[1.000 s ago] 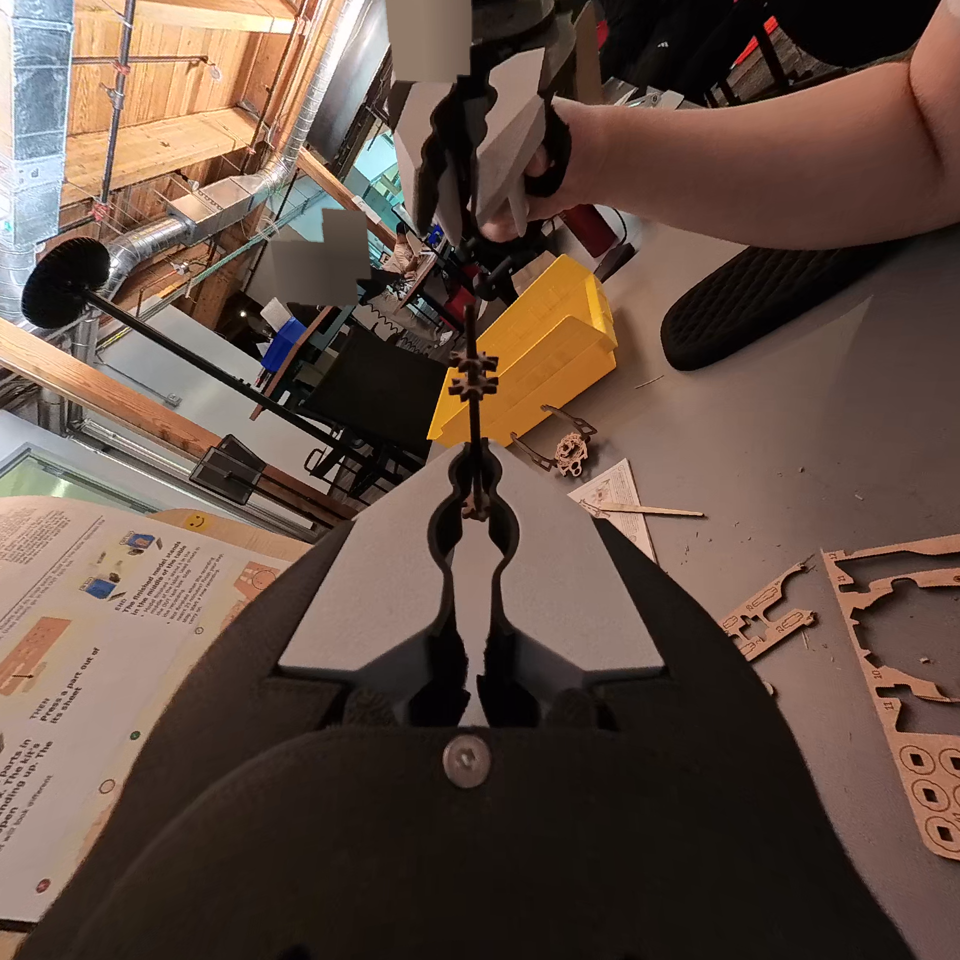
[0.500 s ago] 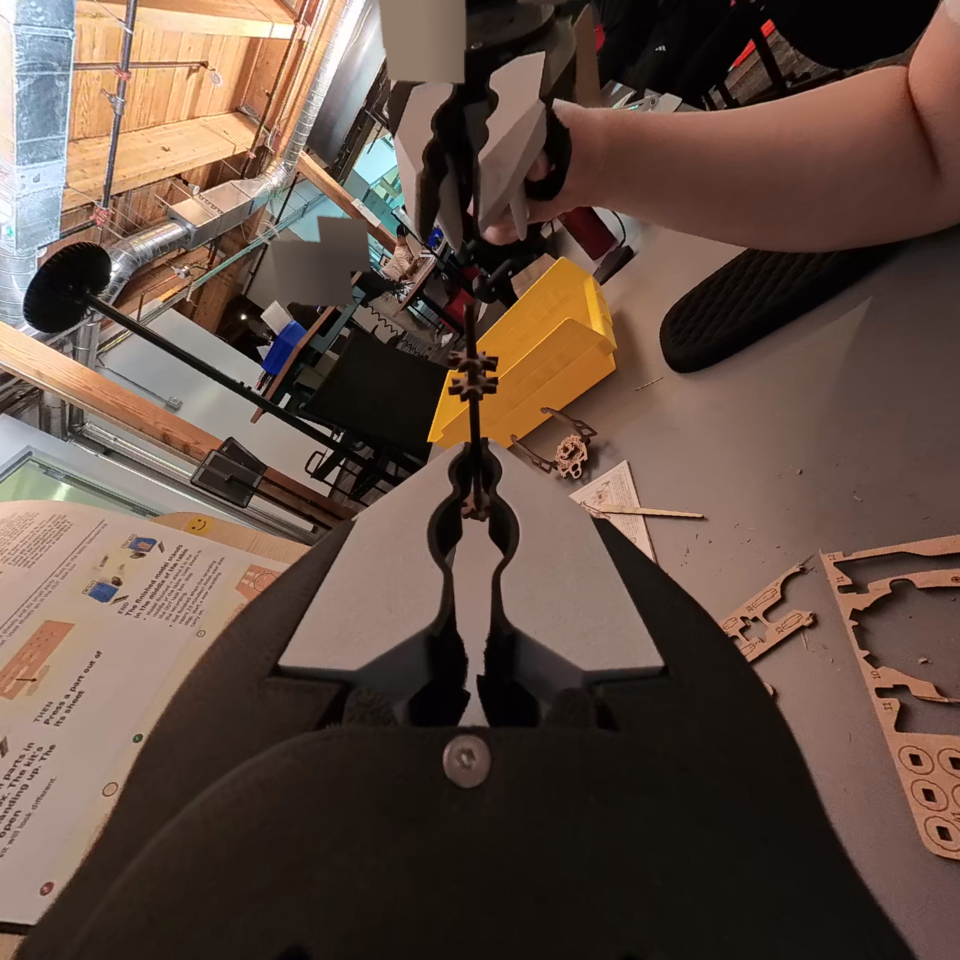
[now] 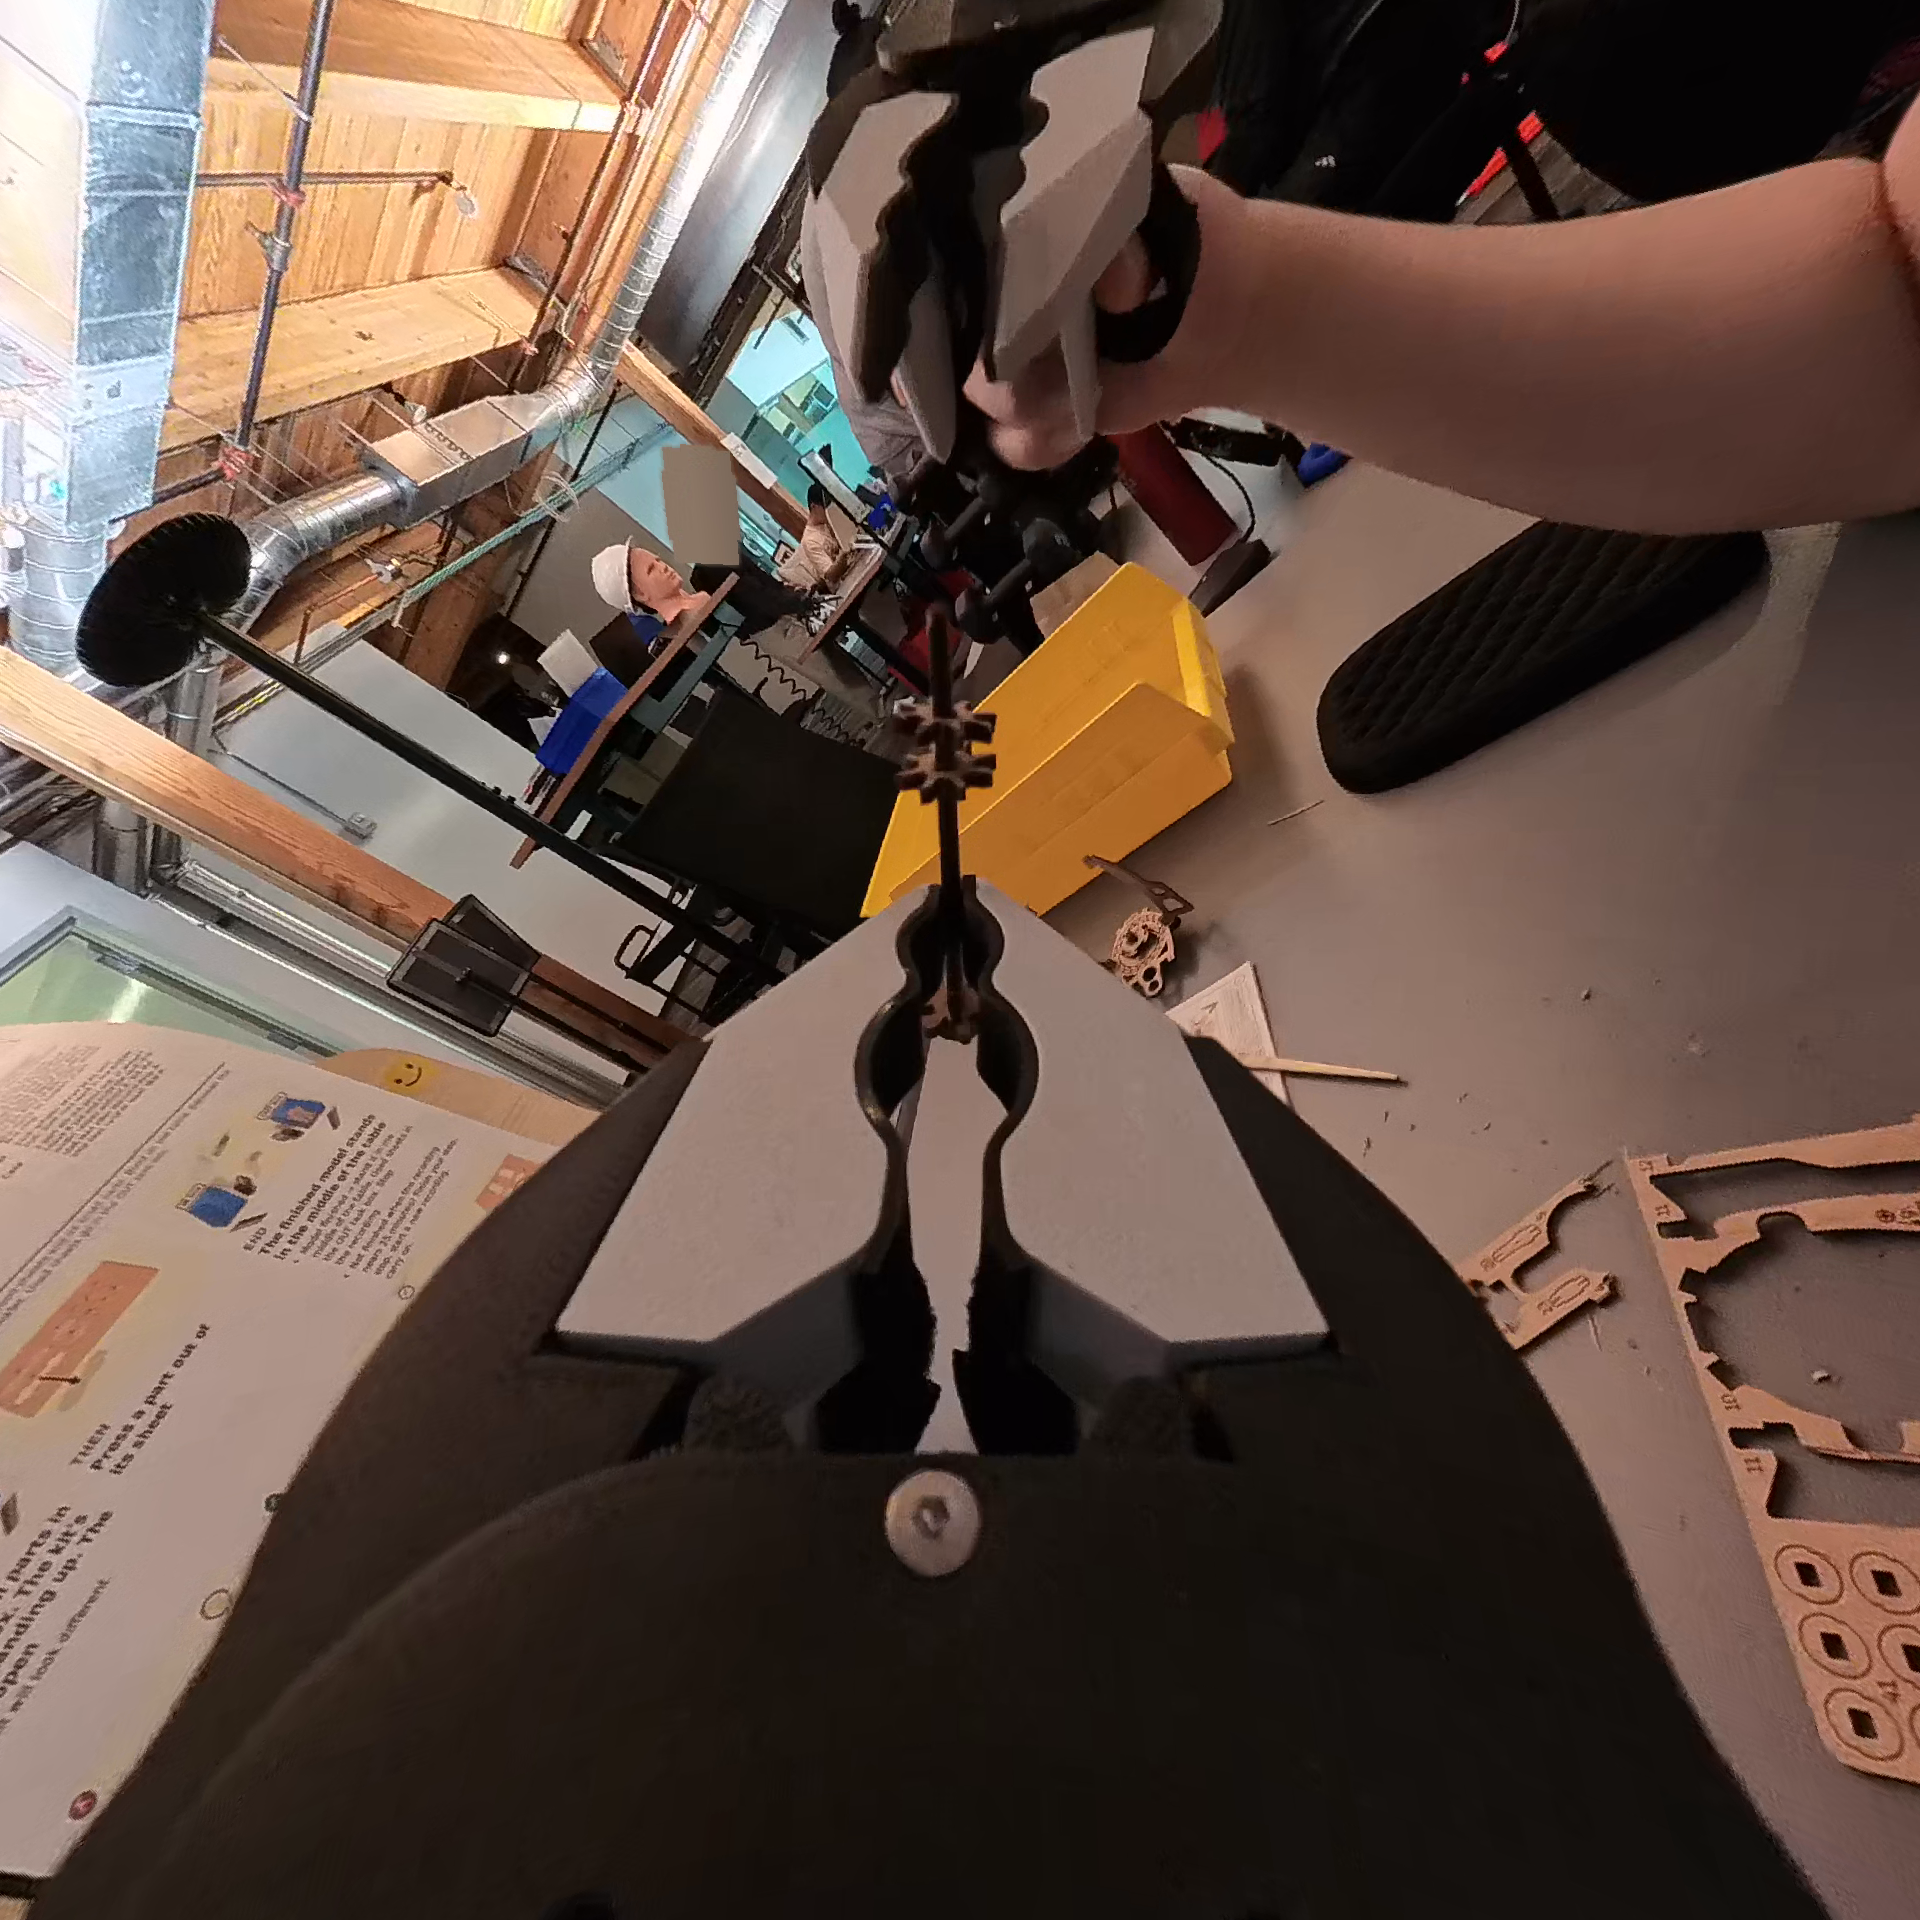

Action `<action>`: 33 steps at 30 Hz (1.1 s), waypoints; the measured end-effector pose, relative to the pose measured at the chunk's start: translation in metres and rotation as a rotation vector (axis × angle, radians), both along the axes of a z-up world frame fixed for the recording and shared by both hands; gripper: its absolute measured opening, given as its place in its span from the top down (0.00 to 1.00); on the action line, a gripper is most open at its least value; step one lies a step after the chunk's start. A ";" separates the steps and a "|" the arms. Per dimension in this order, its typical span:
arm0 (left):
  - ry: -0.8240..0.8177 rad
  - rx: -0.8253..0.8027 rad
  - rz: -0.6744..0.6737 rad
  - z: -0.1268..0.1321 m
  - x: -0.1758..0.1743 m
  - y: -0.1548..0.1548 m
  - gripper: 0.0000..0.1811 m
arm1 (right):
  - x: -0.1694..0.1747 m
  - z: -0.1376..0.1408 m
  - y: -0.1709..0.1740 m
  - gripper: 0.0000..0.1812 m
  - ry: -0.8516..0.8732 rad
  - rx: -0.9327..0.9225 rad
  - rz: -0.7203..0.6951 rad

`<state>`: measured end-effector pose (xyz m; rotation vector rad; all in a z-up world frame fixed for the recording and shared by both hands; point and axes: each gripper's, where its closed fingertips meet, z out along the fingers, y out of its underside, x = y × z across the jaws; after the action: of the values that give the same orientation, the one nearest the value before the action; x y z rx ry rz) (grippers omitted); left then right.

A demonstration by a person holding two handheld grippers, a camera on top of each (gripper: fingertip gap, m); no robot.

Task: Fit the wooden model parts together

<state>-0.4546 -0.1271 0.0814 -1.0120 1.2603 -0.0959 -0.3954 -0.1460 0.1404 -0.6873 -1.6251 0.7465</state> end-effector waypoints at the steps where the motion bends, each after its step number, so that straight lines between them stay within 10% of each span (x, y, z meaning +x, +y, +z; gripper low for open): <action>1: -0.004 -0.002 -0.004 0.001 0.001 -0.001 1.00 | 0.000 0.000 -0.001 0.89 0.001 -0.007 -0.008; 8: -0.062 -0.130 -0.124 -0.009 0.041 -0.023 1.00 | -0.002 -0.018 -0.030 0.88 -0.012 -0.145 -0.007; 19: -0.188 -0.641 -0.242 -0.110 0.140 -0.036 1.00 | 0.056 -0.099 -0.040 0.86 -0.020 -0.513 -0.116; 33: -0.165 -0.745 -0.243 -0.150 0.152 -0.031 1.00 | 0.065 -0.158 -0.015 0.97 -0.044 -0.757 -0.168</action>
<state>-0.3030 -0.1582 -0.0684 -1.4362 1.2073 -0.8702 -0.3306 -0.1615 -0.0180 -1.3629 -1.2766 1.2394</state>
